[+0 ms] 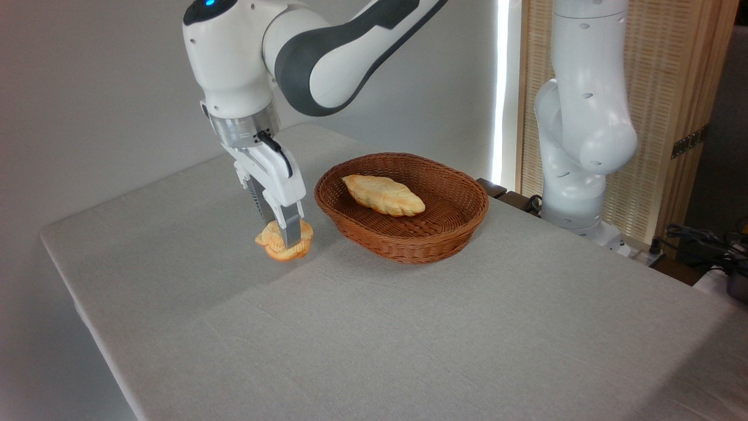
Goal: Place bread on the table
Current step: 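Lower the held bread onto the table and open the gripper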
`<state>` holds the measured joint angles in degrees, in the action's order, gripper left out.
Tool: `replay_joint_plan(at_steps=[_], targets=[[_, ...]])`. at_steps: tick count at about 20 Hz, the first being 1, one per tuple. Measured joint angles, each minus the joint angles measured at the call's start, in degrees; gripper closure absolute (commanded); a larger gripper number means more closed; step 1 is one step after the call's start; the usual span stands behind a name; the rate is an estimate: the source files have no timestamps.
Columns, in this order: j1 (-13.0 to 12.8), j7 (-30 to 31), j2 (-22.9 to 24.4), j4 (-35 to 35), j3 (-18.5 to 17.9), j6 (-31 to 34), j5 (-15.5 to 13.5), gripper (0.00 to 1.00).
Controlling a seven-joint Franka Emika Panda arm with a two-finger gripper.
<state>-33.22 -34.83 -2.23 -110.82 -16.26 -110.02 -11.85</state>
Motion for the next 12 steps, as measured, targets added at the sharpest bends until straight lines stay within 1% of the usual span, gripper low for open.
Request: replay_joint_plan(at_steps=[3, 12], targets=[[-0.04, 0.00, -1.00, 0.45, 0.09, -0.83, -0.04, 0.00], [-0.05, 0.00, -1.07, 0.69, 0.11, -0.90, -0.04, 0.00]])
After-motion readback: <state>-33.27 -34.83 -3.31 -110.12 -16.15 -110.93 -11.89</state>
